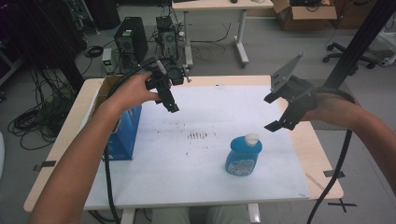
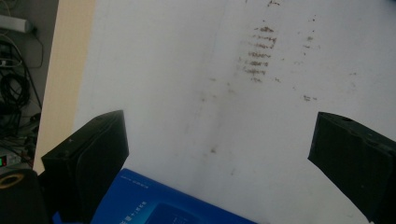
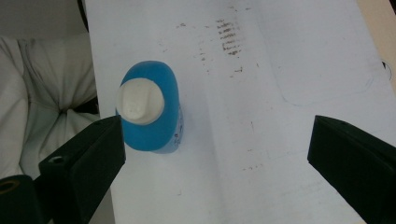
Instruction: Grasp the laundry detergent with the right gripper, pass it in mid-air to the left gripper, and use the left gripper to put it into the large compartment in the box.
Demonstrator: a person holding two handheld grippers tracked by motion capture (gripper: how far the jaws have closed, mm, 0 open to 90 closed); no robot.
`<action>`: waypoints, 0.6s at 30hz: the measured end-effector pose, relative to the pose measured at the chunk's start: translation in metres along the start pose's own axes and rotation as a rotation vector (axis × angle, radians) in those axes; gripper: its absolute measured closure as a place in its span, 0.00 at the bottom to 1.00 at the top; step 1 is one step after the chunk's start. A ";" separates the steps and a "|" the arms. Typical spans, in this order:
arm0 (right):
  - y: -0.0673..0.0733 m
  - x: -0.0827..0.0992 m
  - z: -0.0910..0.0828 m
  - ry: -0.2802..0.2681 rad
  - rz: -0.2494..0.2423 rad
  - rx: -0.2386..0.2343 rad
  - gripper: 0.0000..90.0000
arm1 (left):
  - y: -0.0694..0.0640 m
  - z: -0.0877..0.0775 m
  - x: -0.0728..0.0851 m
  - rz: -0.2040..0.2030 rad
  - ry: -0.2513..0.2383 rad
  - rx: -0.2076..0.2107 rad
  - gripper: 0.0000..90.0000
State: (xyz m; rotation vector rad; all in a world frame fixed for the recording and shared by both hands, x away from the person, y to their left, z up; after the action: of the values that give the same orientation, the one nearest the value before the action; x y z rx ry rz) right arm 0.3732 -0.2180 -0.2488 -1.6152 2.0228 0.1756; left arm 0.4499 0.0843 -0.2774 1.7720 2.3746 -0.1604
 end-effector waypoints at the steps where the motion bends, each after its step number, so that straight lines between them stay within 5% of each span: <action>1: 0.000 0.000 0.000 0.000 0.000 0.000 0.04 | 0.000 0.000 0.000 0.000 0.000 0.000 0.06; 18: 0.030 0.027 0.000 -0.032 -0.009 -0.026 0.04 | -0.001 0.004 -0.003 0.004 0.011 0.003 0.06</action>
State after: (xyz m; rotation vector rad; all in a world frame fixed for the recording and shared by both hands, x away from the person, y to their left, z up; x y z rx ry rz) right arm 0.3416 -0.2332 -0.2684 -1.6262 1.9970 0.2236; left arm 0.4505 0.0801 -0.2805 1.7840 2.3793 -0.1540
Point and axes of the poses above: each handheld gripper's, and its own axes: z roughly forward along the jaws, x roughly out of its underside, y roughly to its left, the point moved 5 cm from there along z, roughly forward along the jaws, and after that the axes turned 12 degrees about x, right-handed, at the moved point
